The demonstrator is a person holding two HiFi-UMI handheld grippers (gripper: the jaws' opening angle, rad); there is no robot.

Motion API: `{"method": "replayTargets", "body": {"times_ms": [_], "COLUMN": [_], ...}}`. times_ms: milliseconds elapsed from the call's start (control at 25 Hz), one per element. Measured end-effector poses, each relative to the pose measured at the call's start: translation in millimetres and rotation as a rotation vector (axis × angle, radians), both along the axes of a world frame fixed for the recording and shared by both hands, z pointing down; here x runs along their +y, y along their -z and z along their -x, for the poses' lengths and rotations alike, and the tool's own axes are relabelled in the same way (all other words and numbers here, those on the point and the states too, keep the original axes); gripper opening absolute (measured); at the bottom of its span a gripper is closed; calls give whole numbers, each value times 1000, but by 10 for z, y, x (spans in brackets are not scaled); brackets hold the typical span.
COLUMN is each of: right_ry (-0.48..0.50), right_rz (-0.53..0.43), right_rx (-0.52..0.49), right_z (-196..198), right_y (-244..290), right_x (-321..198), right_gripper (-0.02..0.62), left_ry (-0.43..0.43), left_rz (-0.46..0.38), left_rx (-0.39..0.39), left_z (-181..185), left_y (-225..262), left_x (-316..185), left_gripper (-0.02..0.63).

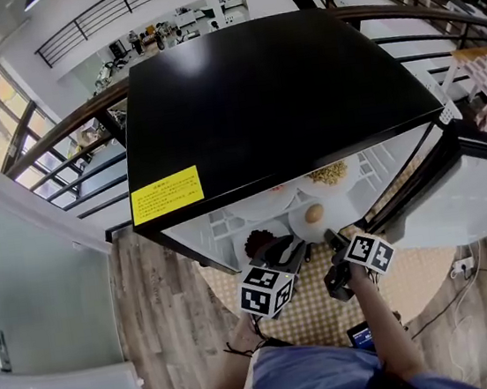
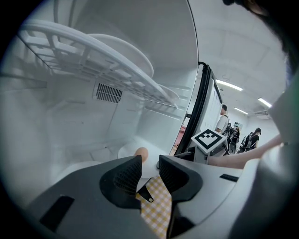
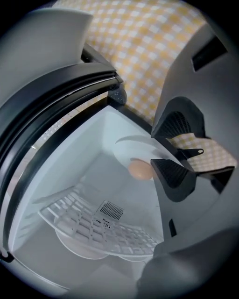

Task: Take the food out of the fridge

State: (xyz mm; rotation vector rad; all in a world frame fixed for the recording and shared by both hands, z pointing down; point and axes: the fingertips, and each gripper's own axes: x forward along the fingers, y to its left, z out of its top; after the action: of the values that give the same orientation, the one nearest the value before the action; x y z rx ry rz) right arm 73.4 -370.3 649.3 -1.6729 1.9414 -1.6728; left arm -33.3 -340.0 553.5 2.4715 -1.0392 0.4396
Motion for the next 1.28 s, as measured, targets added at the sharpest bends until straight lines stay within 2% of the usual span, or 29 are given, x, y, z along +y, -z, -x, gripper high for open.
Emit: {"method": "replayTargets", "body": {"times_ms": [160, 440, 840, 1080, 1280], "right_ry": [-9, -30, -103, -107, -92], "right_rz": [-8, 16, 36, 33, 41], "right_rx": [-50, -180, -427, -511, -531], "right_z": [33, 25, -62, -114, -136], "right_y": [32, 36, 134, 262, 283], "right_x": [6, 165, 343, 467, 584], "right_gripper": [90, 67, 21, 20, 20], "left_ry": [0, 30, 23, 29, 39], "left_rz": [14, 78, 135, 129, 134], "left_rx": [6, 70, 63, 76, 80], "left_z": [1, 11, -81, -141, -162], "left_y": [-29, -86, -256, -196, -175], "left_x": [28, 130, 344, 438, 550], "left_gripper": [111, 111, 121, 123, 123]}}
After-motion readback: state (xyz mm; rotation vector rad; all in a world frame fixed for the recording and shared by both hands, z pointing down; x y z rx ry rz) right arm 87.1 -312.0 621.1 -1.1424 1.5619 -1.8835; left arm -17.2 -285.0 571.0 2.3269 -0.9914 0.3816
